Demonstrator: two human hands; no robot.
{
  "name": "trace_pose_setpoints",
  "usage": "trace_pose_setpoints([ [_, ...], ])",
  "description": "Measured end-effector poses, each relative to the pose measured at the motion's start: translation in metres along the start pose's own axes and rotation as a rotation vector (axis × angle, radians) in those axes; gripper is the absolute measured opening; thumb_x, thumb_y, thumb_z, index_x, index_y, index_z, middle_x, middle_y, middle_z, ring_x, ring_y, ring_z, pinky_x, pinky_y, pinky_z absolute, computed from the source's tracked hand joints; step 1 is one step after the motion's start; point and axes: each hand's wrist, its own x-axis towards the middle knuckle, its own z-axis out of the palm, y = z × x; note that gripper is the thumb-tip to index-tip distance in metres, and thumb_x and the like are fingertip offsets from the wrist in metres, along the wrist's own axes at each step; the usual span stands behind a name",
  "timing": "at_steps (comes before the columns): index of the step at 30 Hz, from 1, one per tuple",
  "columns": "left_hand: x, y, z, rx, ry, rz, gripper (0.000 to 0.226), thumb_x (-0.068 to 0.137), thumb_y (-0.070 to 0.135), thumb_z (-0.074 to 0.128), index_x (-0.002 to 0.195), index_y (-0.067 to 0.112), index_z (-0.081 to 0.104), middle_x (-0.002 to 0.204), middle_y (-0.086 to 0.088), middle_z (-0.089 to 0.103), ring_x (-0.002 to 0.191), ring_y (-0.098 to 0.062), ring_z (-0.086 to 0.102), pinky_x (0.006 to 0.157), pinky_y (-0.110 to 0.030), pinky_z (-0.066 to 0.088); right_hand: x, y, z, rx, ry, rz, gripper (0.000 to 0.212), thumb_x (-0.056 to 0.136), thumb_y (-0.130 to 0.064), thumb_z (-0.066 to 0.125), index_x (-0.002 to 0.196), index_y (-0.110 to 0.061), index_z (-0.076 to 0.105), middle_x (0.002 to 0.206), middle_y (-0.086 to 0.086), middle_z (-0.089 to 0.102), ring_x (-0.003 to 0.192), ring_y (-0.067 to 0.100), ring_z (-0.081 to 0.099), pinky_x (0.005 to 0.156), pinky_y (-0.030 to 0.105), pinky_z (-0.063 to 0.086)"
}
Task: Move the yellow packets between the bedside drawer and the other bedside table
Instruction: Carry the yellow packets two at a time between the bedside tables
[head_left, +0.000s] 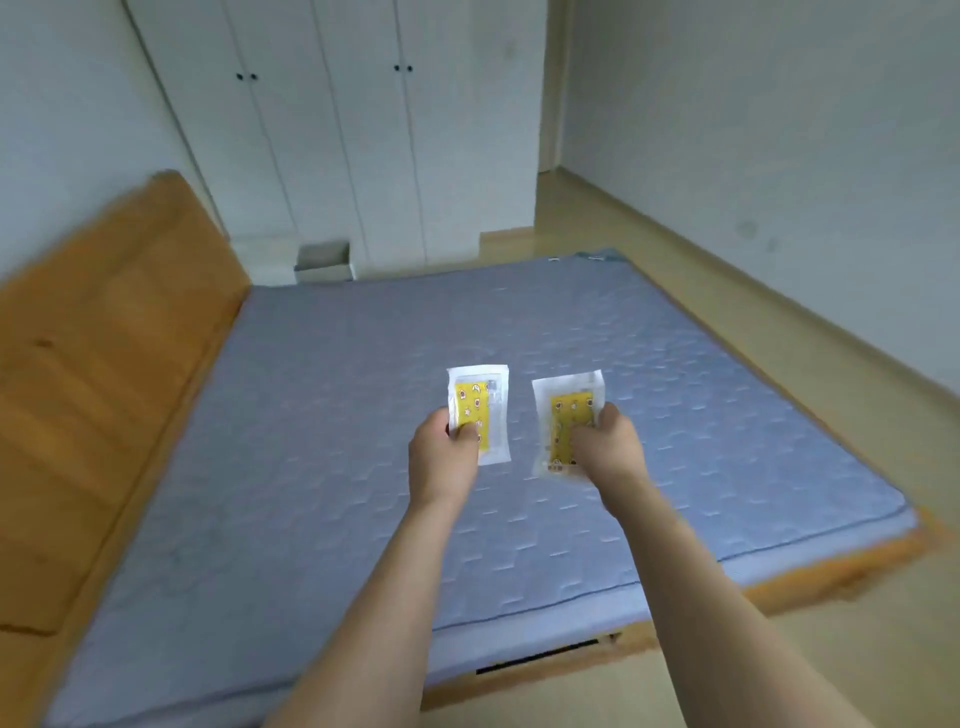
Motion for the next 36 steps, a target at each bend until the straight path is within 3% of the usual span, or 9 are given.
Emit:
trace_pose_setpoints([
  [6, -0.049, 0.108, 0.195, -0.052, -0.311, 0.149, 0.017, 0.088, 0.01, 0.055, 0.071, 0.012, 0.057, 0.061, 0.007, 0.051, 0.056, -0.014, 0.04, 0.053, -0.026, 0.031, 0.035, 0.048, -0.227, 0.105, 0.345, 0.071, 0.014, 0.084, -0.009, 0.045, 0.081, -0.018, 0.055, 0.082, 0.002, 0.062, 0.075, 0.022, 0.058, 0.064, 0.032, 0.05],
  [9, -0.077, 0.164, 0.287, -0.103, -0.465, 0.186, 0.013, 0.086, 0.011, 0.051, 0.087, 0.007, 0.064, 0.074, -0.003, 0.063, 0.065, -0.015, 0.047, 0.06, -0.028, 0.036, 0.046, 0.07, -0.323, 0.208, 0.565, 0.077, 0.011, 0.085, -0.01, 0.051, 0.079, -0.017, 0.057, 0.073, -0.003, 0.058, 0.064, 0.015, 0.052, 0.056, 0.026, 0.042],
  [12, -0.103, 0.208, 0.37, -0.07, -0.591, 0.302, 0.014, 0.091, 0.013, 0.052, 0.09, 0.014, 0.066, 0.081, 0.004, 0.068, 0.065, -0.007, 0.056, 0.056, -0.019, 0.039, 0.065, 0.095, -0.4, 0.265, 0.694, 0.108, 0.008, 0.087, -0.014, 0.054, 0.086, -0.017, 0.062, 0.079, -0.004, 0.065, 0.075, 0.018, 0.062, 0.068, 0.031, 0.053],
  [15, -0.118, 0.238, 0.453, -0.038, -0.679, 0.361, 0.013, 0.092, 0.014, 0.053, 0.089, 0.015, 0.066, 0.078, 0.012, 0.066, 0.063, -0.003, 0.057, 0.051, -0.014, 0.039, 0.096, 0.119, -0.469, 0.318, 0.767, 0.118, 0.013, 0.088, -0.012, 0.054, 0.094, -0.016, 0.065, 0.091, 0.003, 0.07, 0.089, 0.027, 0.067, 0.082, 0.044, 0.057],
  [18, -0.116, 0.256, 0.543, -0.057, -0.719, 0.341, 0.01, 0.086, 0.012, 0.053, 0.081, 0.007, 0.061, 0.067, 0.008, 0.057, 0.06, -0.014, 0.045, 0.057, -0.024, 0.035, 0.141, 0.141, -0.541, 0.305, 0.803, 0.095, 0.013, 0.088, -0.011, 0.053, 0.093, -0.014, 0.065, 0.092, 0.004, 0.07, 0.085, 0.024, 0.066, 0.081, 0.045, 0.056],
  [22, -0.114, 0.298, 0.663, -0.092, -0.737, 0.297, 0.01, 0.085, 0.01, 0.053, 0.079, 0.004, 0.057, 0.059, 0.012, 0.051, 0.057, -0.011, 0.039, 0.056, -0.026, 0.031, 0.204, 0.159, -0.643, 0.264, 0.832, 0.096, 0.012, 0.09, -0.013, 0.053, 0.091, -0.015, 0.065, 0.091, 0.004, 0.07, 0.089, 0.026, 0.068, 0.08, 0.045, 0.056],
  [26, -0.136, 0.366, 0.777, -0.173, -0.801, 0.304, 0.013, 0.085, 0.012, 0.052, 0.087, 0.005, 0.062, 0.075, -0.003, 0.062, 0.066, -0.016, 0.049, 0.061, -0.029, 0.039, 0.238, 0.167, -0.751, 0.21, 0.865, 0.106, 0.012, 0.092, -0.014, 0.054, 0.093, -0.018, 0.065, 0.091, -0.001, 0.07, 0.088, 0.021, 0.068, 0.081, 0.044, 0.058],
  [32, -0.22, 0.449, 0.939, -0.216, -1.023, 0.317, 0.013, 0.084, 0.015, 0.054, 0.088, 0.007, 0.064, 0.077, 0.001, 0.06, 0.069, -0.015, 0.048, 0.066, -0.03, 0.037, 0.257, 0.203, -0.915, 0.227, 0.999, 0.125, 0.013, 0.093, -0.014, 0.053, 0.093, -0.02, 0.064, 0.091, -0.004, 0.071, 0.09, 0.018, 0.068, 0.081, 0.038, 0.056],
  [36, -0.258, 0.482, 1.032, -0.197, -1.079, 0.373, 0.026, 0.075, 0.022, 0.053, 0.093, 0.004, 0.06, 0.079, 0.001, 0.056, 0.072, -0.014, 0.047, 0.069, -0.032, 0.037, 0.29, 0.234, -1.008, 0.237, 1.046, 0.125, 0.013, 0.091, -0.013, 0.052, 0.092, -0.019, 0.063, 0.092, -0.001, 0.071, 0.089, 0.021, 0.069, 0.084, 0.046, 0.057],
])
